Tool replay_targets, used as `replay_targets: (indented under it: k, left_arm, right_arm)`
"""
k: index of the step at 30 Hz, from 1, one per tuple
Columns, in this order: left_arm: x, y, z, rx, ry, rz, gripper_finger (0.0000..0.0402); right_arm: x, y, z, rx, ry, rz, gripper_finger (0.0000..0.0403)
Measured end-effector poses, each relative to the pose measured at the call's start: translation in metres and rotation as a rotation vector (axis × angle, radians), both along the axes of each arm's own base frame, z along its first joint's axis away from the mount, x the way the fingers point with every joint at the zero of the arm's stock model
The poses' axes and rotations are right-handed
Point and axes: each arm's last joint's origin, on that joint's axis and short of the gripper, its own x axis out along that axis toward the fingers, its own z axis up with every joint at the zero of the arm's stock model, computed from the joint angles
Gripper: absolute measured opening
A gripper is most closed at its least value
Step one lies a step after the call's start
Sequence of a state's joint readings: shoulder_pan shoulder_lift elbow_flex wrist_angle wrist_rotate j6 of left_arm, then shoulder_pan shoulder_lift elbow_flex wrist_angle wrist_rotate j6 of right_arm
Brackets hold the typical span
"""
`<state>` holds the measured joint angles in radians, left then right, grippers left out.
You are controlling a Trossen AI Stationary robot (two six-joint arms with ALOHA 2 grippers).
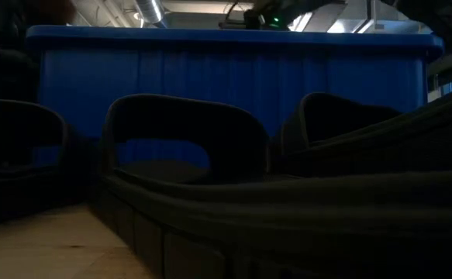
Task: Pick and place slides into bin
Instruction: Put the black slide into the blue organizer bin
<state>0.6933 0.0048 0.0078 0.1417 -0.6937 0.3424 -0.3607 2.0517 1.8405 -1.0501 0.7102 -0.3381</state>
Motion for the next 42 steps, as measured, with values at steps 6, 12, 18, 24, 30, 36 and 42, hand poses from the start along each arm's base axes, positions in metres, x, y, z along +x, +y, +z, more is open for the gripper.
replay_targets:
  k: [6,12,18,24,30,36,42]
  left_arm:
    - [0.0,0.0,0.0,0.0,0.0,0.0,0.0195]
    - [0.0,0.0,0.0,0.0,-0.001,0.0,0.0195]
    - [0.0,0.0,0.0,0.0,-0.001,0.0,0.0195]
    - [0.0,0.0,0.0,0.0,-0.002,0.0,0.0195]
    - [0.0,0.0,0.0,0.0,-0.002,0.0,0.0195]
    - [0.0,0.0,0.0,0.0,-0.003,0.0,0.0195]
    - [0.0,0.0,0.0,0.0,-0.003,0.0,0.0195]
  right_arm:
    - [-0.013,0.007,-0.019,0.106,-0.006,-0.015,0.0013]
    - [-0.013,0.009,-0.033,0.189,-0.05,-0.007,0.0013]
    - [-0.018,0.006,-0.044,0.194,-0.04,-0.039,0.0013]
    - [-0.026,0.004,-0.066,0.203,-0.018,-0.058,0.0013]
    - [-0.03,0.002,-0.083,0.187,-0.034,-0.042,0.0013]
    - [-0.029,-0.001,-0.085,0.171,-0.064,-0.041,0.0013]
    - [-0.029,-0.007,-0.085,0.164,-0.09,-0.053,0.0013]
